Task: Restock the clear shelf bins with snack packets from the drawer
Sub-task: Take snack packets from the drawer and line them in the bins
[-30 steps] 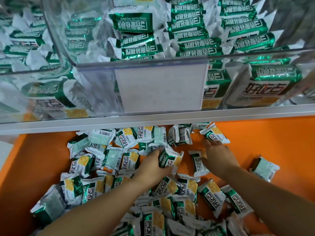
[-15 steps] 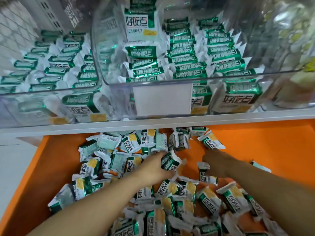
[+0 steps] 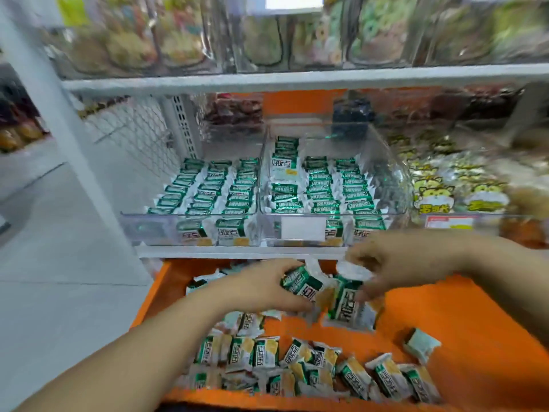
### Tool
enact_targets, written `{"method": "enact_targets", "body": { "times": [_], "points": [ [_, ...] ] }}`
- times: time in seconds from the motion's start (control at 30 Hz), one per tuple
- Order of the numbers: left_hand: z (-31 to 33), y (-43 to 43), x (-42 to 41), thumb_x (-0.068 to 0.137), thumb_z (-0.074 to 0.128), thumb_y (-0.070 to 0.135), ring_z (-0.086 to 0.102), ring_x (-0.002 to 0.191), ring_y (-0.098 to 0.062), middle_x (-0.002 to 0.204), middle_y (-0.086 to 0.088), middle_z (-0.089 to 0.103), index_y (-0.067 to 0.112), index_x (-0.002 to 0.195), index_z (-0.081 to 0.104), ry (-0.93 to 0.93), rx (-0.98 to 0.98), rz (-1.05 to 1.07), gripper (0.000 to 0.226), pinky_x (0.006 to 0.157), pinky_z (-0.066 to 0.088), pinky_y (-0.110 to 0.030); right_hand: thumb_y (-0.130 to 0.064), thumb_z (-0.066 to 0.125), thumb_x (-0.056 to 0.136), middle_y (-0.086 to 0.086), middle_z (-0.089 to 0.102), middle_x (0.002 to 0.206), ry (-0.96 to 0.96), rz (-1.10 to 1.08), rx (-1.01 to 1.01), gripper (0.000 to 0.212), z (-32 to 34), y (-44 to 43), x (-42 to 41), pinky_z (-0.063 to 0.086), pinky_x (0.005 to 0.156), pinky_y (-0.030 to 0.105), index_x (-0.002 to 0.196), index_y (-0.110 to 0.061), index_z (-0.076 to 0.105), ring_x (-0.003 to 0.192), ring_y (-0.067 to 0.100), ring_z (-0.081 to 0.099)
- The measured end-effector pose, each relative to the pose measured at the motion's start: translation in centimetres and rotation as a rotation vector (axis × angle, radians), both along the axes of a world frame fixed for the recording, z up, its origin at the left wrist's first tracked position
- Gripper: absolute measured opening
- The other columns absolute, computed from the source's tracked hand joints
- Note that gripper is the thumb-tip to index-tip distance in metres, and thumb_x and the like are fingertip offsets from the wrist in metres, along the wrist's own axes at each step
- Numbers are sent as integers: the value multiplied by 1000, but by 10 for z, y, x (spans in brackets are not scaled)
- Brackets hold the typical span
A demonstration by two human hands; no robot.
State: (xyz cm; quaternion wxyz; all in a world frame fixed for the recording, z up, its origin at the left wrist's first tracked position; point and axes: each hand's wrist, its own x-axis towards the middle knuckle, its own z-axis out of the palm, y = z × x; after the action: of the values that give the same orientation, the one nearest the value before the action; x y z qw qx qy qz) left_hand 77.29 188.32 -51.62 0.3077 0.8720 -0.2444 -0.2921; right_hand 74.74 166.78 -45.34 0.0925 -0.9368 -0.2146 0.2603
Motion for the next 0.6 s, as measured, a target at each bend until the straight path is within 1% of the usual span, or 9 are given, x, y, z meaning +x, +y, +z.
{"method": "enact_targets", "body": {
  "times": [0.1,0.17,0.23,0.27,0.33,0.4,0.47,0.53,0.6],
  "points": [
    [28,7,-12,90,62,19,55,60,9,112,15,54,37,133,36,-91,-50,34,54,54,45,-9,-51,66,80,13,54,87,-139,-74,310,50,27,11,-23,42,68,42,90,-4,54,74,28,50],
    [38,10,-14,89,64,22,64,88,-3,131,13,51,34,143,34,-121,-71,53,63,78,53,-18,-47,69,79,5,57,106,-178,-109,425,43,30,17,-31,45,85,39,97,-8,62,95,20,57],
    [41,13,-13,87,69,24,56,115,-6,141,15,44,31,144,35,-141,-134,53,67,98,46,-24,-37,69,81,-17,57,118,-144,-180,559,27,30,24,-35,44,83,11,104,-23,68,102,-5,55],
    [41,14,-11,86,69,22,53,116,-1,136,18,45,30,143,38,-135,-185,71,65,96,45,-17,-31,69,82,-22,59,116,-101,-226,651,25,29,25,-35,43,78,4,107,-26,68,99,-10,56],
    [38,17,-8,89,64,12,56,94,10,118,20,53,36,132,45,-87,-326,161,53,81,48,-8,-21,68,83,-20,68,100,-27,-319,813,28,24,23,-32,46,71,8,111,-25,66,86,-8,63],
    [32,17,-6,92,57,8,61,82,-6,100,12,61,46,111,50,-22,-455,270,43,83,53,-30,-19,68,82,-17,72,93,-18,-390,912,30,16,24,-26,52,74,17,111,-27,65,84,0,67],
    [29,15,-5,95,53,9,63,75,-16,91,1,69,45,104,53,68,-574,373,37,71,56,-41,-19,69,80,-13,73,97,-6,-442,982,33,8,28,-20,53,81,23,110,-31,64,89,6,68],
    [26,14,-3,96,50,11,66,65,-10,83,0,74,37,105,53,189,-717,444,28,55,54,-26,-17,70,82,-17,72,98,-33,-460,991,37,3,32,-13,54,75,21,116,-29,61,84,4,68],
    [24,13,0,96,48,17,69,71,-9,85,1,75,30,107,54,283,-800,488,19,61,58,-27,-17,71,81,-25,70,92,-78,-452,976,34,3,35,-7,49,68,15,113,-27,64,76,-3,66]
  ]
}}
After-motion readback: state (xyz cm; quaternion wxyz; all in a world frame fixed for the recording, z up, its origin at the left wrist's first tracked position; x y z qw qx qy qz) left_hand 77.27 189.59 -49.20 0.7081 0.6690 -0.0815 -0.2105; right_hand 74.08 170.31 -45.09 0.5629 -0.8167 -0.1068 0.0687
